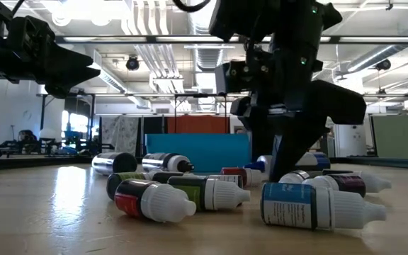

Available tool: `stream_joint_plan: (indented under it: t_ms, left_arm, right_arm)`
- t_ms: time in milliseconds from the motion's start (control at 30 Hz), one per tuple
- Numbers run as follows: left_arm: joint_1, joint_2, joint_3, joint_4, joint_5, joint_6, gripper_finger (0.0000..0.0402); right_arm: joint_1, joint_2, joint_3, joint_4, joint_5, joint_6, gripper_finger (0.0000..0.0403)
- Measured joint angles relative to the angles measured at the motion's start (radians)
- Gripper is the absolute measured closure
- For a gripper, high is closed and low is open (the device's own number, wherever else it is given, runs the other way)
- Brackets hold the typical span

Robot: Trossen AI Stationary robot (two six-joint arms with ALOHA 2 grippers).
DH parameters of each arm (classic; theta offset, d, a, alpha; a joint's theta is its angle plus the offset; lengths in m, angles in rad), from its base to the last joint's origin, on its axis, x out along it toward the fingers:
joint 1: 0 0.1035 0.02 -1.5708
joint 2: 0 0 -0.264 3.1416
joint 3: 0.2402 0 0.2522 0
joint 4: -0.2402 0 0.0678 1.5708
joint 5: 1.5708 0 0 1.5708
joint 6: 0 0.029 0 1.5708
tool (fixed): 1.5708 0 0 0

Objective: Pick & Place food coloring
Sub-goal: Put the blue food coloring bottle into the blue bin

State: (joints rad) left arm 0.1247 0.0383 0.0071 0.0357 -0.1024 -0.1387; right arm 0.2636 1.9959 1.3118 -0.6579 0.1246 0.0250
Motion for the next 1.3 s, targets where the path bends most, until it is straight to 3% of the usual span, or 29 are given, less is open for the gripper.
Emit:
stream_joint_plan:
  t_ms: [367, 667, 967, 1133, 1300]
  left_arm:
    - [0.0, 0.002, 0.0, 0.0, 0.0, 0.0, 0.0226]
    - [0.0, 0.002, 0.0, 0.0, 0.0, 0.0, 0.0226]
    - [0.0, 0.002, 0.0, 0.0, 0.0, 0.0, 0.0226]
    - [0.0, 0.002, 0.0, 0.0, 0.0, 0.0, 0.0226]
    - [0.0, 0.002, 0.0, 0.0, 0.0, 0.0, 0.0226]
  right_arm:
    - [-0.018, 0.003, 0.04, -0.109, -0.003, -0.05, 0.0222]
    - [-0.02, 0.003, 0.036, -0.123, -0.055, -0.058, 0.0228]
    - [-0.02, 0.001, 0.038, -0.145, -0.049, -0.062, 0.0301]
    - [-0.026, -0.048, 0.038, -0.123, -0.038, 0.077, 0.0301]
    - [-0.041, -0.196, 0.029, -0.021, 0.132, 0.357, 0.0301]
